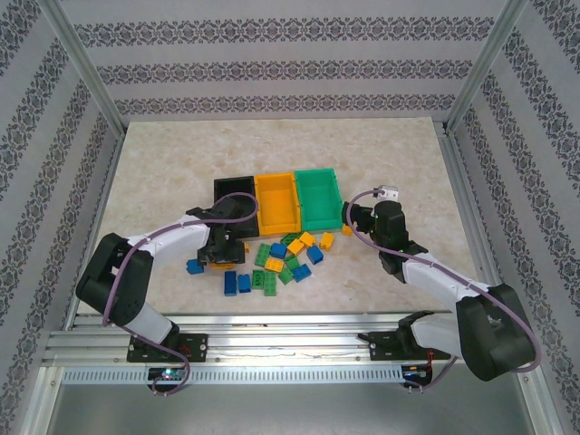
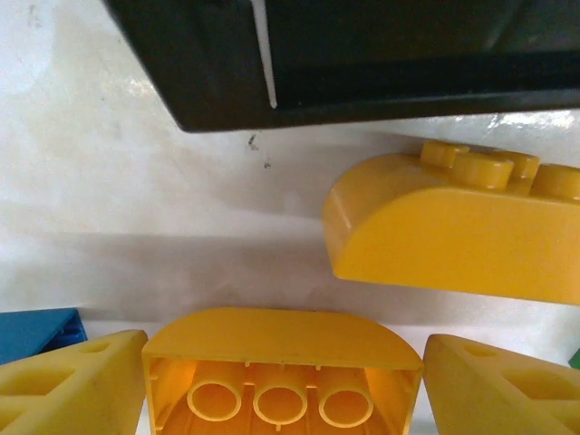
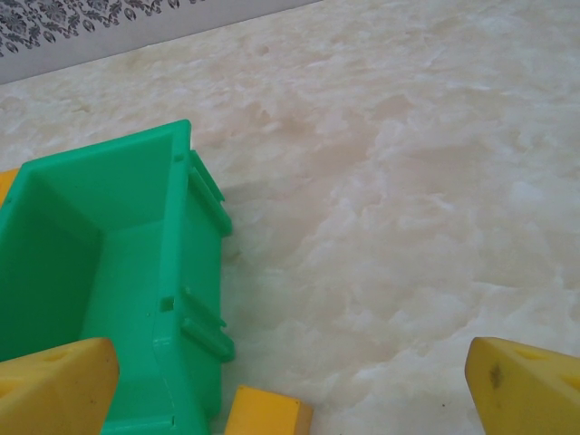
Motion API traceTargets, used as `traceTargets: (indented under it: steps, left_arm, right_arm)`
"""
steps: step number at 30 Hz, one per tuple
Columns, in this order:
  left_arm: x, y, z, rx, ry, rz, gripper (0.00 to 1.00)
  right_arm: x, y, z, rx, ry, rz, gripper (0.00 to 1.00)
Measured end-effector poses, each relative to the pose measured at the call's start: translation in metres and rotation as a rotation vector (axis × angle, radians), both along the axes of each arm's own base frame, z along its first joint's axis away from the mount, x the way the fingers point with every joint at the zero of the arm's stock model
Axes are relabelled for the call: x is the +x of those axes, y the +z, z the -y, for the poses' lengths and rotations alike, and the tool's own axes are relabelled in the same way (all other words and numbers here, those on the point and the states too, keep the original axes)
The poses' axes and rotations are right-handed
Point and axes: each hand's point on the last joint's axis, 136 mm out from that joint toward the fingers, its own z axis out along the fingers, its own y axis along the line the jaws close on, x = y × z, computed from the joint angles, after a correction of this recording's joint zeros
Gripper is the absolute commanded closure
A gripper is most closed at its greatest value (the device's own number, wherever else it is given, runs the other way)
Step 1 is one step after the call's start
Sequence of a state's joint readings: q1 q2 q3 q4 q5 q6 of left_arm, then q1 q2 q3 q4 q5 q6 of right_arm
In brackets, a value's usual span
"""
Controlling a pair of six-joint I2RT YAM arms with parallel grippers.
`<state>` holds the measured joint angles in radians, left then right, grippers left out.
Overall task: Sort the legos into containers by color
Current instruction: Pick up the lego from the middle-left of the table, then place the lego in the container.
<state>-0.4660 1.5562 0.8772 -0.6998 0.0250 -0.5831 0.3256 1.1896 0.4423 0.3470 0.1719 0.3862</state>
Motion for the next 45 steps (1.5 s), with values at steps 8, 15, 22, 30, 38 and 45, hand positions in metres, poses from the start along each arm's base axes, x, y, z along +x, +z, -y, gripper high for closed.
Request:
traceTargets:
  steps: [8,15,22,30,38,45]
  left_arm:
    - [-0.005,-0.005,0.007,0.0,-0.025,-0.02,0.29]
    - [-0.002,0.003,0.007,-0.007,-0.025,0.01,0.4]
    - [0.014,0.048,0.009,-0.052,-0.019,0.165,0.4]
    - [0.083,0.112,0.02,-0.048,-0.027,0.344,0.38]
    - [0.143,0.121,0.026,0.01,-0.05,0.366,0.2]
    - [0.115,0.103,0.019,0.009,-0.07,0.302,0.2]
  right_arm:
    - [0.0,-0.002,0.0,-0.002,0.0,-0.007,0.02]
    - [0.0,-0.004,0.0,-0.003,0.0,-0.011,0.02]
    - [0.0,-0.004,0.0,-0.003,0.0,-0.011,0.02]
    - [0.0,-0.004,0.0,-0.003,0.0,-0.011,0.02]
    - [0.0,0.0,0.0,0.0,0.0,-0.002,0.02]
    - [0.0,0.005,0.0,0.005,0.0,0.014,0.02]
